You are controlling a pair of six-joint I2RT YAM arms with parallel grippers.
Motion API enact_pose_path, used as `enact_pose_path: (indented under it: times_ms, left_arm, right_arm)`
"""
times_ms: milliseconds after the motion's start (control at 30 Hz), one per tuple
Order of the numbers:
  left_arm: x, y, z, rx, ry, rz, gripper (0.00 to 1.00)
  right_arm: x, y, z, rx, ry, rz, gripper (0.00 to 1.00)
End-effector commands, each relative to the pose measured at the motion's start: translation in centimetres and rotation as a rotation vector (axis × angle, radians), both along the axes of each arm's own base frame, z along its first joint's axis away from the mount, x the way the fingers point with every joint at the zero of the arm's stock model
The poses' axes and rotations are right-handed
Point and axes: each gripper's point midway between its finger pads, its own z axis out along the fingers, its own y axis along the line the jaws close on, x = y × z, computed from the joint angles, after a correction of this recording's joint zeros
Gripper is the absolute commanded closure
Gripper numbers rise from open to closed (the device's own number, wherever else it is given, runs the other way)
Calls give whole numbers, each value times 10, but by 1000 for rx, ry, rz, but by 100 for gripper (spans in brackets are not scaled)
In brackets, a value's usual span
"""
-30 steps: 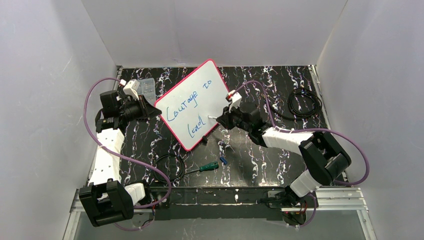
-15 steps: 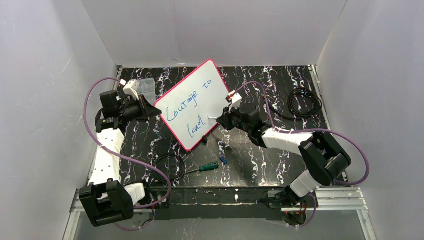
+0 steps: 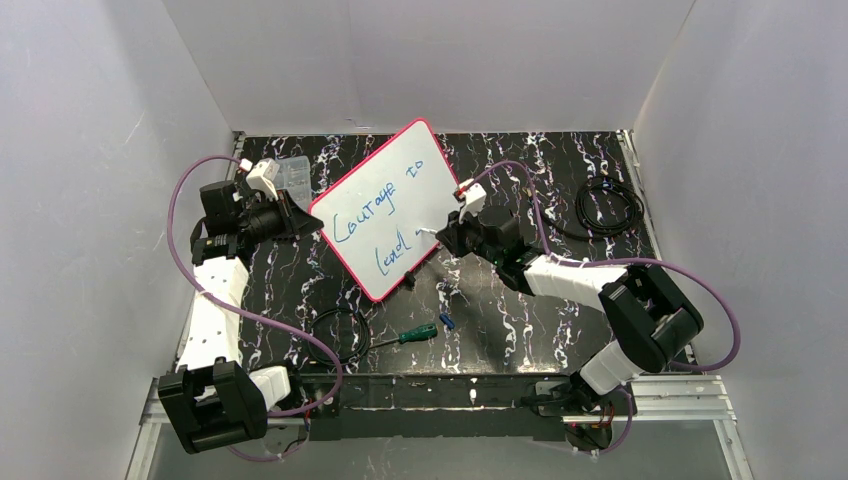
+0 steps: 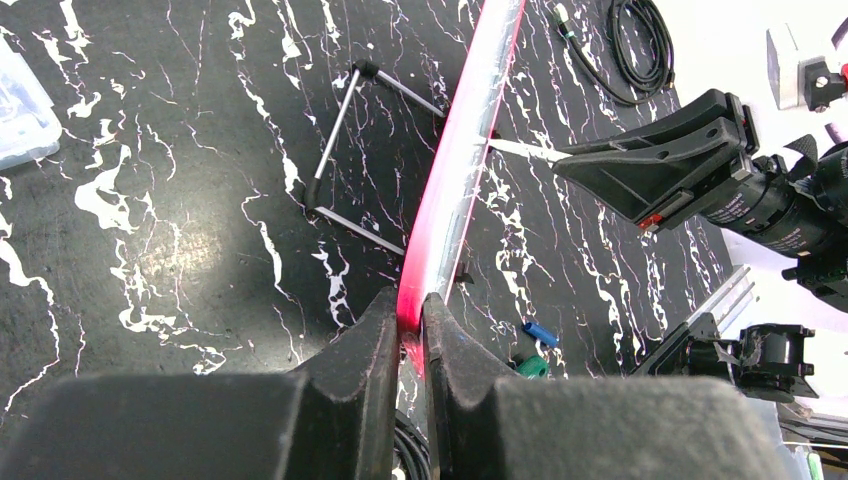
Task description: Write a sentence on the whiteboard
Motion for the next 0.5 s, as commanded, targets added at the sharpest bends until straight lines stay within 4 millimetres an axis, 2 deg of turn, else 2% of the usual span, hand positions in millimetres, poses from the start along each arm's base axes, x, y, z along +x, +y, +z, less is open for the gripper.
enact_pose_path:
  times_ms: [0, 467]
  left_arm:
    - [-3, 0, -4, 22, -1, -4, 100]
    - [-2, 0, -5, 20, 1, -5, 100]
  right_arm:
    - [13, 0, 36, 30, -90, -30, 99]
    - [6, 14, 45, 64, -97, 35, 99]
